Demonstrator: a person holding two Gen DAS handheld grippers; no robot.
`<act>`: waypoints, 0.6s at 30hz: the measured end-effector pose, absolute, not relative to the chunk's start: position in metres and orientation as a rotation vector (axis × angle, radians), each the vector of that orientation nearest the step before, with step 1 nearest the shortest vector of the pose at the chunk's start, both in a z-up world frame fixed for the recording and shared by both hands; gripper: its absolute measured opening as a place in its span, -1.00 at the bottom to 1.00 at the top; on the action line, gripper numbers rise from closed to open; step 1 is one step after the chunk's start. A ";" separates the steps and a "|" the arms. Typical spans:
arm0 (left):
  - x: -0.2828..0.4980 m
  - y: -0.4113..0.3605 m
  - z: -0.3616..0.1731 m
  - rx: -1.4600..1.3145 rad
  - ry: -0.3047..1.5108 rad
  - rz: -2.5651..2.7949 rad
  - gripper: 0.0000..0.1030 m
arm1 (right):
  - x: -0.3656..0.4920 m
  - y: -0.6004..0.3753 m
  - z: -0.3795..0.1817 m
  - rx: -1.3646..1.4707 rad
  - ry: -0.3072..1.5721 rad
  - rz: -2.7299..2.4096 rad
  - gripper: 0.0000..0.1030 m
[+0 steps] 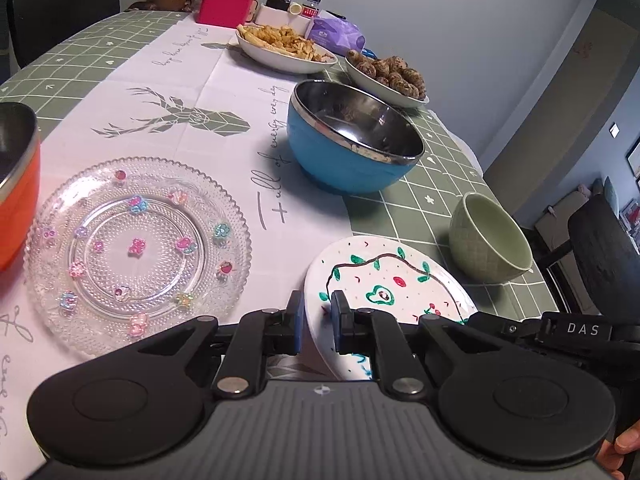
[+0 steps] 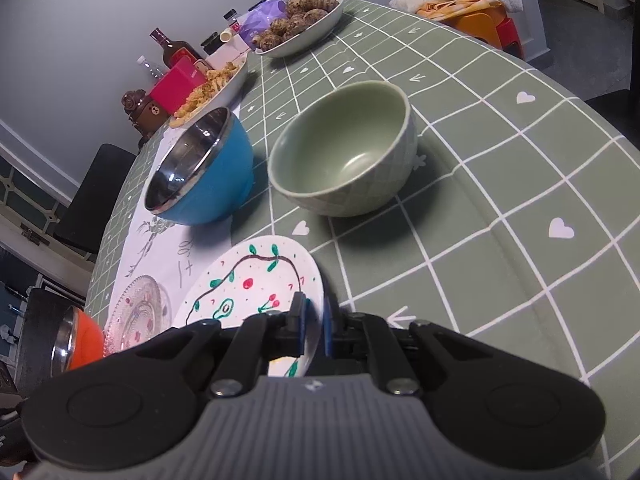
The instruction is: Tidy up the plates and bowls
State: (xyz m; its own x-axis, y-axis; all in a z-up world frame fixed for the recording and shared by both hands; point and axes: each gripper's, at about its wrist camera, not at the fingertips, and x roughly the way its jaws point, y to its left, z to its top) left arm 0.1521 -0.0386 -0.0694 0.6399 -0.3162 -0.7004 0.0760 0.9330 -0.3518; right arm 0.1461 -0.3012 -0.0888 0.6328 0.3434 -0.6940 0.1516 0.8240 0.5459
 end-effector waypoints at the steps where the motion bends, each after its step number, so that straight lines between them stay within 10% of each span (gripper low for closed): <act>1: 0.150 -0.037 -0.067 -0.311 0.849 -0.227 -0.71 | 0.145 -0.300 -0.087 0.611 0.894 0.122 -0.87; 18: 0.075 0.003 -0.010 -0.281 0.796 -0.156 -0.71 | 0.097 -0.264 -0.044 0.612 0.879 0.290 -0.89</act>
State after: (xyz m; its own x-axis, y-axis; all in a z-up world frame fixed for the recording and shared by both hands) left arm 0.0753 0.0030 -0.0100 0.6910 -0.2424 -0.6810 0.0325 0.9516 -0.3057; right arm 0.0969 -0.2641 -0.0440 0.6138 0.4767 -0.6293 0.0079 0.7934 0.6086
